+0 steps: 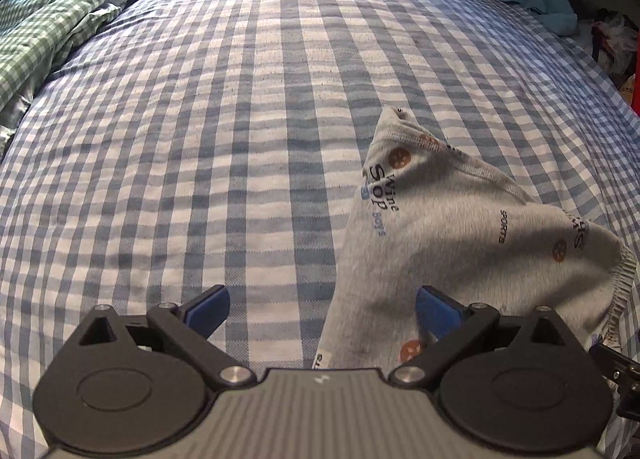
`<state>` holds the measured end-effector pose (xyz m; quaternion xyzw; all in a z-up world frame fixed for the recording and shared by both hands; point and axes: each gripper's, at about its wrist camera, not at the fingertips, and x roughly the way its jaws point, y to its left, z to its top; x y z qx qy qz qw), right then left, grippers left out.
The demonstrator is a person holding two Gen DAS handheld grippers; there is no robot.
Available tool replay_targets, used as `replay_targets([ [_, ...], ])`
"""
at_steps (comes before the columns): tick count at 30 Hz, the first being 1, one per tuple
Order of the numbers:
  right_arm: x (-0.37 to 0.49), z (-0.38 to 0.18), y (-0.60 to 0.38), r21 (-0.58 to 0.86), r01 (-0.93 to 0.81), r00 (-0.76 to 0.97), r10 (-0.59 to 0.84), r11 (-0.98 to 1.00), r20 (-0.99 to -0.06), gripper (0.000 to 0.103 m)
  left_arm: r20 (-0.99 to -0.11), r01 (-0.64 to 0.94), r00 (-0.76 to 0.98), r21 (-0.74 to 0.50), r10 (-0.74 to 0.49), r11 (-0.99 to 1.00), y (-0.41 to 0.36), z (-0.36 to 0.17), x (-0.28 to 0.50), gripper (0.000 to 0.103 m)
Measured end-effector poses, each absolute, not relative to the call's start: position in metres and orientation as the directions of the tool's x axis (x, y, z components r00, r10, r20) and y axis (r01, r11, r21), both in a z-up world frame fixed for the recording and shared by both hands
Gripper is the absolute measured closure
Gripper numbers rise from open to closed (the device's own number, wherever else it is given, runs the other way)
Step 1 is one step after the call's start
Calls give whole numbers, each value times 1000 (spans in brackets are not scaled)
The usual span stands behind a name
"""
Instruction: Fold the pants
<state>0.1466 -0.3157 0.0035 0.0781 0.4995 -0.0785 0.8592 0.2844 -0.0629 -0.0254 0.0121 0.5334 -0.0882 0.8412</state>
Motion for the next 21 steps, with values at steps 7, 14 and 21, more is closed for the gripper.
replay_targets([
  [7,125,-11,-334,78,260,437,-46,962,-898,1,-930,176,361,-8,-72,984,-71,-38,270,1],
  [14,117,3,-330,81,228,472,-38,970,-881,1,-937,172,345,9,-52,985,-66,-30,261,0],
  [21,129,15,-330,64,213,534,-61,975,-843,1,-939,158,340,3,-52,987,-61,-27,255,0],
])
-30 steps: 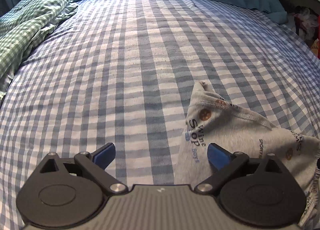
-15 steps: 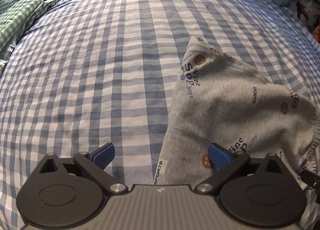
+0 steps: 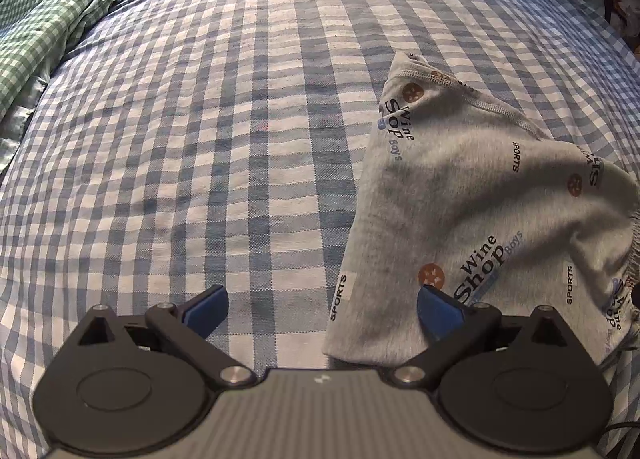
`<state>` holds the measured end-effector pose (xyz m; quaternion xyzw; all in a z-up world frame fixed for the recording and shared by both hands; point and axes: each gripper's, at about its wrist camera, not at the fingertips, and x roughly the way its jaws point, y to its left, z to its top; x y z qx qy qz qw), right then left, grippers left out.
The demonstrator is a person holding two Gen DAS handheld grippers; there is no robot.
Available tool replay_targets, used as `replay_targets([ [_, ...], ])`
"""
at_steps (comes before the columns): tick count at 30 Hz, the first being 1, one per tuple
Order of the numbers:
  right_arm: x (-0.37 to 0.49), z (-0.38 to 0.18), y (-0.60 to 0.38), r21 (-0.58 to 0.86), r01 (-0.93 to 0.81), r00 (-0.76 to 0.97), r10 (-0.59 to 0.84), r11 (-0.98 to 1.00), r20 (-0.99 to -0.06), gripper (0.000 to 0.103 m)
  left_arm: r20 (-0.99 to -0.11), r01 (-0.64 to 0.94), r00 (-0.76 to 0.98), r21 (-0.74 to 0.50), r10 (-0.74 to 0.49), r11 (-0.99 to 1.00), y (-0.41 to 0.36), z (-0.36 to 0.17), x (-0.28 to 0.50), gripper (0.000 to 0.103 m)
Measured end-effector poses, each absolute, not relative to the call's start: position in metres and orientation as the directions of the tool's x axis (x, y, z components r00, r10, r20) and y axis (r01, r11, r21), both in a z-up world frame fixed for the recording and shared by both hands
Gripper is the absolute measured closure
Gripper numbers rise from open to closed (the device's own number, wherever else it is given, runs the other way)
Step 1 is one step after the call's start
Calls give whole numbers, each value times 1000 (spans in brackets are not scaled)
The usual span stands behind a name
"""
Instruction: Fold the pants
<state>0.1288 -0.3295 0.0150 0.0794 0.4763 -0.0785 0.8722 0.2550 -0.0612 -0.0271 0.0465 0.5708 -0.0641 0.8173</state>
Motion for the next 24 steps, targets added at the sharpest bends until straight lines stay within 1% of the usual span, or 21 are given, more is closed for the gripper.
replay_targets([
  [7,166,18,-342,75,221,581,-70,972,-811,1,-937,175,345,4,-57,985,-67,-23,259,0],
  [12,184,18,-337,66,175,597,-52,982,-801,1,-929,197,364,8,-66,980,-78,-20,261,0],
  [17,196,14,-325,-15,83,587,-61,996,-807,1,-908,168,402,-51,-115,985,-93,-15,277,0],
  [20,198,11,-324,-37,68,588,-70,997,-806,1,-893,176,426,-74,-144,982,-111,-14,296,0],
  [22,198,9,-329,-39,77,591,-77,996,-803,1,-880,204,453,-57,-146,977,-127,-16,309,0],
  [24,197,7,-337,-36,94,595,-86,995,-799,1,-871,231,475,-11,-123,973,-143,-20,321,0],
])
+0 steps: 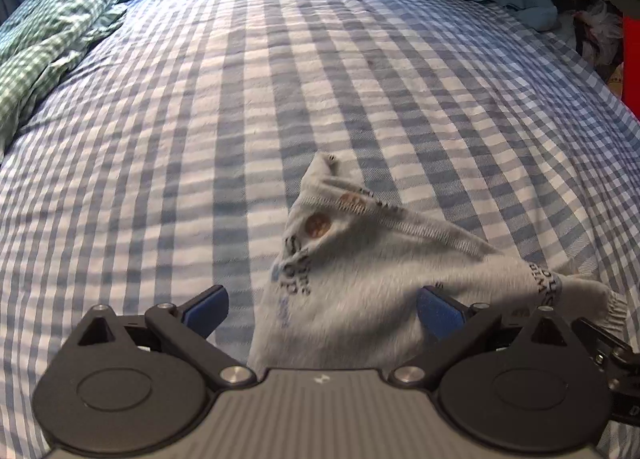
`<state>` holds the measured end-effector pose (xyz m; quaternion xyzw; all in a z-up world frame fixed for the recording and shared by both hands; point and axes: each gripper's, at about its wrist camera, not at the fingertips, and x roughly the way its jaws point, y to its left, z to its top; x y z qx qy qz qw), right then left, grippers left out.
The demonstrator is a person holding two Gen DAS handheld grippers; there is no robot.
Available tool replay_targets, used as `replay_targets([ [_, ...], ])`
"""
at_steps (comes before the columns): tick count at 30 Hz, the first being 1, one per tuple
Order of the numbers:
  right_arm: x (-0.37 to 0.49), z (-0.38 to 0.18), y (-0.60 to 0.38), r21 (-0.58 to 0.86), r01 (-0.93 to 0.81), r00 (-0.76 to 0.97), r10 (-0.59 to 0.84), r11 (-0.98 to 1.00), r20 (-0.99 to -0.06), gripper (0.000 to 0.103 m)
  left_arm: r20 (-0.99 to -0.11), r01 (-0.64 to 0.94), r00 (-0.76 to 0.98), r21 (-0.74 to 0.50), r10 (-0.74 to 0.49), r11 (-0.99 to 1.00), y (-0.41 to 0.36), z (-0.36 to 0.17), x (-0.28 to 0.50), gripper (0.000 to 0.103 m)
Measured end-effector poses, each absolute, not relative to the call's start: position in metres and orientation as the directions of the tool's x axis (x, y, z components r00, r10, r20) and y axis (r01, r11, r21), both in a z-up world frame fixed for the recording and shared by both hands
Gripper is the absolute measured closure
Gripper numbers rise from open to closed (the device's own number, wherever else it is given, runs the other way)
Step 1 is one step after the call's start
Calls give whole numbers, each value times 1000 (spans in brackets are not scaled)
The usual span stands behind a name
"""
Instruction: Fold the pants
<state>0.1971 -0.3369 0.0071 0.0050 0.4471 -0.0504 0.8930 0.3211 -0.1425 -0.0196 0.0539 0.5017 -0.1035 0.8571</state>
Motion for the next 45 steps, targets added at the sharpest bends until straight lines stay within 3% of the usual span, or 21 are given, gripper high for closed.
replay_targets([
  [6,195,-7,-375,-66,125,560,-126,990,-819,1,-878,207,478,77,-32,975,-169,-45,350,0],
  [14,181,8,-399,90,0,596,73,996,-800,1,-869,203,488,29,-75,979,-149,-21,334,0],
  [23,208,3,-405,423,-157,530,438,892,-726,1,-881,269,444,-44,-164,962,-128,-21,293,0],
  [33,254,-34,-413,559,-75,454,528,826,-718,1,-894,207,428,-50,-137,977,-115,-27,288,0],
  [45,222,-38,-408,606,-20,455,547,795,-702,1,-902,194,409,-62,-138,979,-112,-31,283,0],
])
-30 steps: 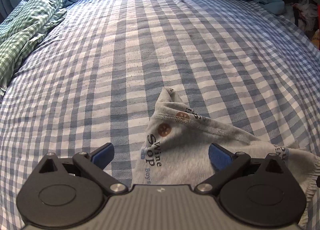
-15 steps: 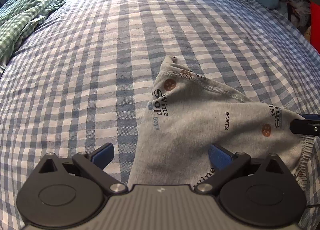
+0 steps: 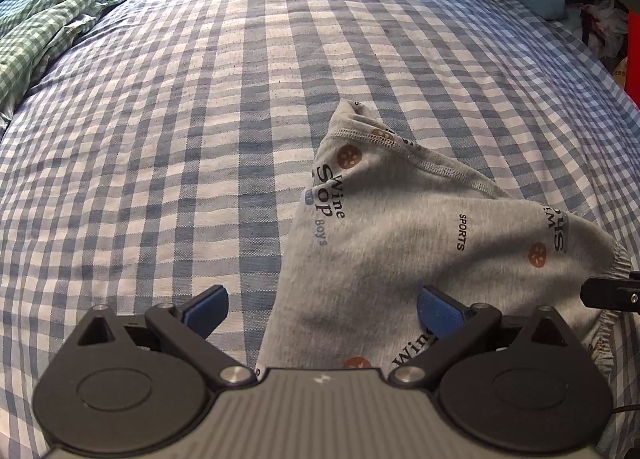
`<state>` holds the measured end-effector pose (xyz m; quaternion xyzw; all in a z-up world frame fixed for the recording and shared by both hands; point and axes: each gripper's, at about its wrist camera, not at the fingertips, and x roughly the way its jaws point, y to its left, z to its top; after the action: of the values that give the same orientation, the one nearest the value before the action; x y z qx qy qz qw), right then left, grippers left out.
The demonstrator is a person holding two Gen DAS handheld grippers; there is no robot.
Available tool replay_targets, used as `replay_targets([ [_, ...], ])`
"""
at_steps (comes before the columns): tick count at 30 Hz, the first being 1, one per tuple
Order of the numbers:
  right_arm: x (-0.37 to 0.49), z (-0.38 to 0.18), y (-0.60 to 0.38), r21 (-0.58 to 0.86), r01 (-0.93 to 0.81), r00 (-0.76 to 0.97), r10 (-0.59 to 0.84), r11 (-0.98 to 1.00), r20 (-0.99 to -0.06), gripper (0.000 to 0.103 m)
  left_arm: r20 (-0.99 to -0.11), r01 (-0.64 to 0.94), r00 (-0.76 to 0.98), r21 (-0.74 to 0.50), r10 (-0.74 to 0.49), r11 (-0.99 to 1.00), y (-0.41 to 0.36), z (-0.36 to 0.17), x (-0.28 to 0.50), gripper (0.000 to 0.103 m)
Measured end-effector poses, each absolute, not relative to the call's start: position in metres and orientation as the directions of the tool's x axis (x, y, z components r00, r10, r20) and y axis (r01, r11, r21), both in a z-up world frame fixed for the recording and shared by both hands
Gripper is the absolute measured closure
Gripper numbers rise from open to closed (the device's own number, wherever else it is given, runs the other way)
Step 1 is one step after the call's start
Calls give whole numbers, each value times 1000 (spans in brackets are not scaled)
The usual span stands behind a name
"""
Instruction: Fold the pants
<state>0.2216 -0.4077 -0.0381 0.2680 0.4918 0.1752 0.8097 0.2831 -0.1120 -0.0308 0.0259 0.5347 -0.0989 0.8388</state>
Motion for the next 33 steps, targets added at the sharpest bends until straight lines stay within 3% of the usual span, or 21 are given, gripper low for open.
replay_targets([
  [4,218,-39,-409,612,-5,465,544,790,-698,1,-909,208,391,-67,-146,976,-110,-32,280,1],
  [6,219,-39,-410,616,13,470,539,788,-699,2,-906,214,387,-92,-171,972,-106,-31,278,8],
  [8,219,-37,-411,580,35,483,495,814,-722,22,-905,197,380,-122,-191,973,-100,-29,279,18],
  [11,215,-34,-412,540,67,497,441,839,-747,45,-901,152,357,-203,-245,967,-88,-28,281,49],
  [14,209,-30,-409,515,76,512,410,854,-755,59,-900,118,347,-236,-262,965,-79,-27,282,70],
  [15,207,-28,-406,499,74,517,394,864,-760,62,-902,118,342,-235,-262,965,-78,-28,283,84],
  [19,203,-15,-392,438,66,542,336,897,-770,85,-899,131,346,-238,-269,963,-79,-26,278,91],
  [25,201,9,-372,365,38,579,277,930,-767,89,-882,133,365,-268,-298,954,-55,-3,278,92],
  [33,224,39,-326,359,-34,614,303,933,-729,91,-845,157,425,-284,-325,946,-4,30,290,93],
])
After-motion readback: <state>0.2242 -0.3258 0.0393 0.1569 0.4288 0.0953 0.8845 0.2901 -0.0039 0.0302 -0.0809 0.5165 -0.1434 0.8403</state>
